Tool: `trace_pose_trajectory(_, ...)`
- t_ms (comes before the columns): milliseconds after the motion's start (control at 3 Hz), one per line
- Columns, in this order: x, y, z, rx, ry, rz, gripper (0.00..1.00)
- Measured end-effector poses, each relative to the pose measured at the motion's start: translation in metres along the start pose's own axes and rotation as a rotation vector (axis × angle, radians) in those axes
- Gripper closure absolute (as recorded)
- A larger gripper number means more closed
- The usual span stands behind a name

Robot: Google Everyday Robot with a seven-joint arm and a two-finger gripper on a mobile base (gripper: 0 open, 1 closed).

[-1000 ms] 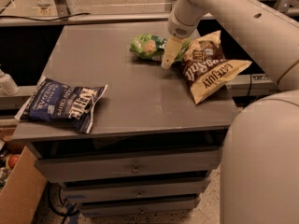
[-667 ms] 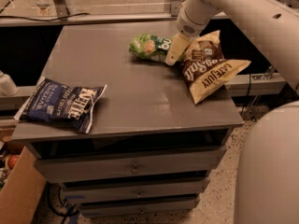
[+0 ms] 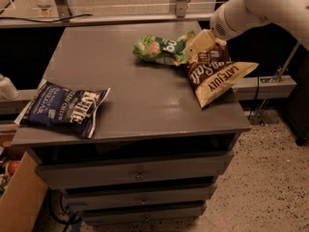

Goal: Move green rice chip bag near brown chip bag

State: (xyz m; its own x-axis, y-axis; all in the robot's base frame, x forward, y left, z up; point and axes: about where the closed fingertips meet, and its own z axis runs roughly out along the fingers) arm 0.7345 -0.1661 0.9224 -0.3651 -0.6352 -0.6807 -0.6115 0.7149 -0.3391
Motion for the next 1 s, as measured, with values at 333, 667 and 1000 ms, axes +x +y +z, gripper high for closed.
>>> trace_pose_trajectory(333, 0.004, -0.016, -0.028, 0.067, -0.135, 0.164, 0.0)
trace_pose_trajectory(667, -0.005, -0.031, -0.032, 0.115, -0.189, 0.169, 0.0)
trace_pose_trajectory(1000, -0.004, -0.029, -0.029, 0.108, -0.182, 0.167, 0.0)
